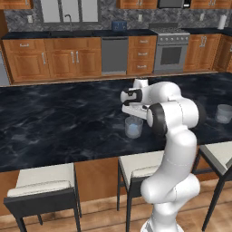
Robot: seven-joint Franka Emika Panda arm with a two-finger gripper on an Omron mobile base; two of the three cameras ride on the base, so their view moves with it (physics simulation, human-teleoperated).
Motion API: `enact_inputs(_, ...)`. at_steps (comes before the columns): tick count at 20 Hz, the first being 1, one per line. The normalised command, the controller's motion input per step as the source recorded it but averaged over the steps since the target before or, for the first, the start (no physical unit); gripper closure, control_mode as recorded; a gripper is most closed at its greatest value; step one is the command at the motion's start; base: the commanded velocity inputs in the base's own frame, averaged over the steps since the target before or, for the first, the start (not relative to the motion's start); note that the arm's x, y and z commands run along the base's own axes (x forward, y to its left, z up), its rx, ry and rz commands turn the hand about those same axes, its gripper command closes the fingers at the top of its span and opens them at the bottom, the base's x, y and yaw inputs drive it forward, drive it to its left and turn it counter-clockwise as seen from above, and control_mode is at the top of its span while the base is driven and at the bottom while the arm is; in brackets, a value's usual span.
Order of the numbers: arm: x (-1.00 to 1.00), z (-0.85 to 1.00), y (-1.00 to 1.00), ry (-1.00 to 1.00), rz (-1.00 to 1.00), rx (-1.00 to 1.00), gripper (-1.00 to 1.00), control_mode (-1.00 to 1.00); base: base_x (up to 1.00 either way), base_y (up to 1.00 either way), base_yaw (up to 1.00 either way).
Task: There are four ice cubes in the ice bowl. Place two ice cubes in each glass of water.
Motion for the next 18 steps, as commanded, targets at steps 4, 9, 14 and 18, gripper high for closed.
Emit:
enact_inputs(4,0.11,-0.06,0.00,0.01,0.00,0.00,1.00,-1.00,0.00,0.00,0.00)
enact_inputs(9,0.05,-0.03,0.00,0.01,0.00,0.00,1.00,-1.00,0.00,0.00,0.00)
enact_inputs(14,0.07,-0.05,0.00,0.02,0.00,-0.01,1.00,-1.00,0.00,0.00,0.00)
enact_inputs(18,0.12,-0.09,0.00,0.03,0.00,-0.02,1.00,-1.00,0.00,0.00,0.00)
